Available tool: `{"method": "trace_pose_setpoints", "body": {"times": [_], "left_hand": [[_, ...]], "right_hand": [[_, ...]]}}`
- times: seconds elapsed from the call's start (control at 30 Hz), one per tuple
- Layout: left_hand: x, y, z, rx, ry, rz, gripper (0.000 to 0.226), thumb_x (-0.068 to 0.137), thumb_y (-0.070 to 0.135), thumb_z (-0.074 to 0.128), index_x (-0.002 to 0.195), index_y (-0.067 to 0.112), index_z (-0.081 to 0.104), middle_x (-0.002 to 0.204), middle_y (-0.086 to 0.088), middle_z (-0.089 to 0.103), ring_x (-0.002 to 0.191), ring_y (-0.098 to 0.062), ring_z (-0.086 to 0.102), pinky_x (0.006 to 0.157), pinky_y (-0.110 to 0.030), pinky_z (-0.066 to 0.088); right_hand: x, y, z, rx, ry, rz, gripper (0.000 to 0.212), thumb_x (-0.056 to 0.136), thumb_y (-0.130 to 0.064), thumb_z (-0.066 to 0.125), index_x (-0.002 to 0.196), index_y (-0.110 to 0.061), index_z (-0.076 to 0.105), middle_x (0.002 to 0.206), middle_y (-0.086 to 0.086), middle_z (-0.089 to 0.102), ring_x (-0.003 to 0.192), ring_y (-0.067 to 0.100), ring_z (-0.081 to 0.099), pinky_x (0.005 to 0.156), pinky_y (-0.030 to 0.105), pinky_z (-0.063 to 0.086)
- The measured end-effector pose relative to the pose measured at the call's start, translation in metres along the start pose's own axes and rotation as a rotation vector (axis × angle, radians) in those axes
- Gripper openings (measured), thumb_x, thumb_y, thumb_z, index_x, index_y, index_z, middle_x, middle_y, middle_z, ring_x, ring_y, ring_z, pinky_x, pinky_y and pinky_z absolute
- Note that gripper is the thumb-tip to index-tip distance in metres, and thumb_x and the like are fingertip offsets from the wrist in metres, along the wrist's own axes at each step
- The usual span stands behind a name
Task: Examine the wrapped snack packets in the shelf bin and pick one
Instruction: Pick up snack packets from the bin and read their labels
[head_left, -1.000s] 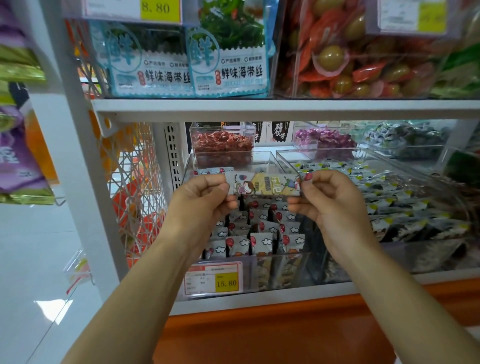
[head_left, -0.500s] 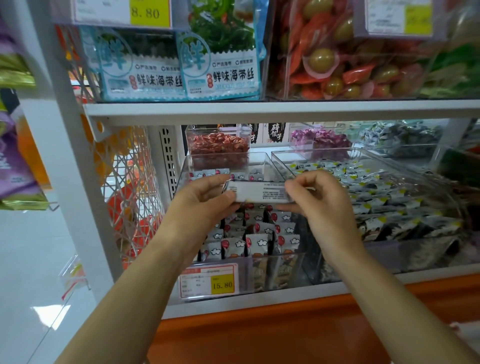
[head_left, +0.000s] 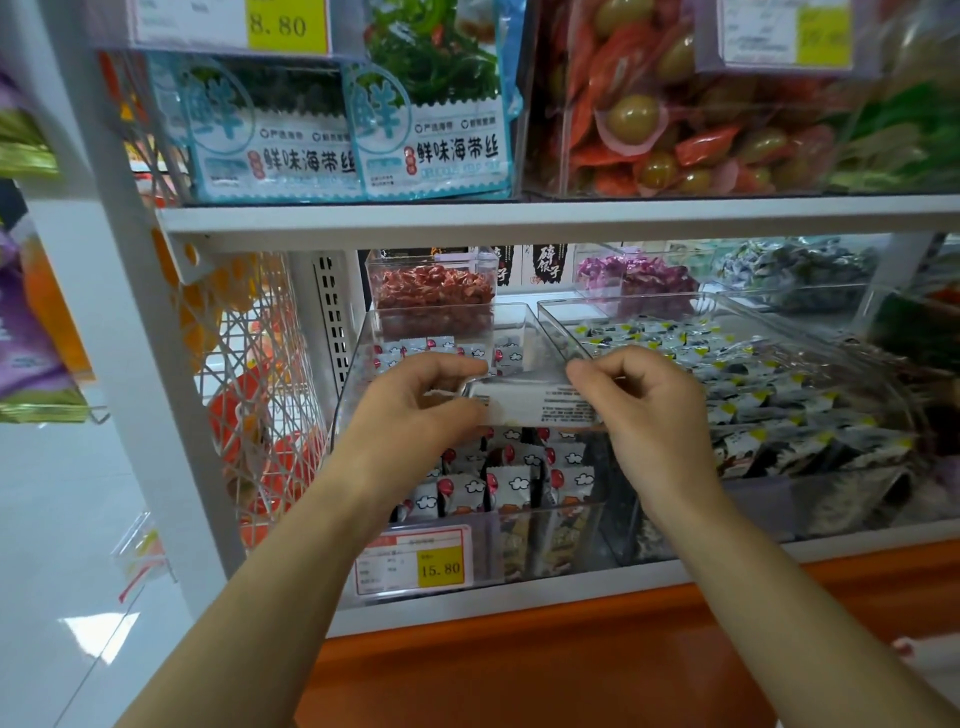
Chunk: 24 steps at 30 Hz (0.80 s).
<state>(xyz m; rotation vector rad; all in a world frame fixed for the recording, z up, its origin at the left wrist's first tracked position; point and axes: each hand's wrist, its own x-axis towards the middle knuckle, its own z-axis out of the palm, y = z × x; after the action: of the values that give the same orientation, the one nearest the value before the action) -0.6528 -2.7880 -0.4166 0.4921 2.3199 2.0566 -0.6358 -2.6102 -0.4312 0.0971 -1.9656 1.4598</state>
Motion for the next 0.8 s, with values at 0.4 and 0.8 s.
{"method": "trace_pose_setpoints", "body": {"times": [0.4, 0.8], "left_hand": [[0.003, -0.001, 0.005, 0.02, 0.215, -0.006, 0.023, 0.082, 0.023, 0.068, 0.062, 0.013, 0.063, 0.082, -0.016, 0.064, 0.09, -0.042, 0.062, 0.08, -0.054, 0.054], [0.004, -0.01, 0.009, -0.017, 0.145, 0.074, 0.012, 0.091, 0.016, 0.057, 0.098, 0.019, 0.067, 0.088, 0.005, 0.073, 0.086, -0.01, 0.069, 0.077, -0.02, 0.055]], "right_hand": [[-0.005, -0.001, 0.005, -0.042, -0.075, -0.079, 0.014, 0.085, -0.015, 0.066, 0.074, -0.006, 0.066, 0.067, 0.003, 0.061, 0.061, 0.008, 0.054, 0.058, 0.015, 0.043], [0.0, 0.0, 0.001, 0.098, -0.19, 0.061, 0.024, 0.084, -0.025, 0.065, 0.108, -0.023, 0.066, 0.1, -0.004, 0.069, 0.09, 0.008, 0.067, 0.081, 0.029, 0.056]]}}
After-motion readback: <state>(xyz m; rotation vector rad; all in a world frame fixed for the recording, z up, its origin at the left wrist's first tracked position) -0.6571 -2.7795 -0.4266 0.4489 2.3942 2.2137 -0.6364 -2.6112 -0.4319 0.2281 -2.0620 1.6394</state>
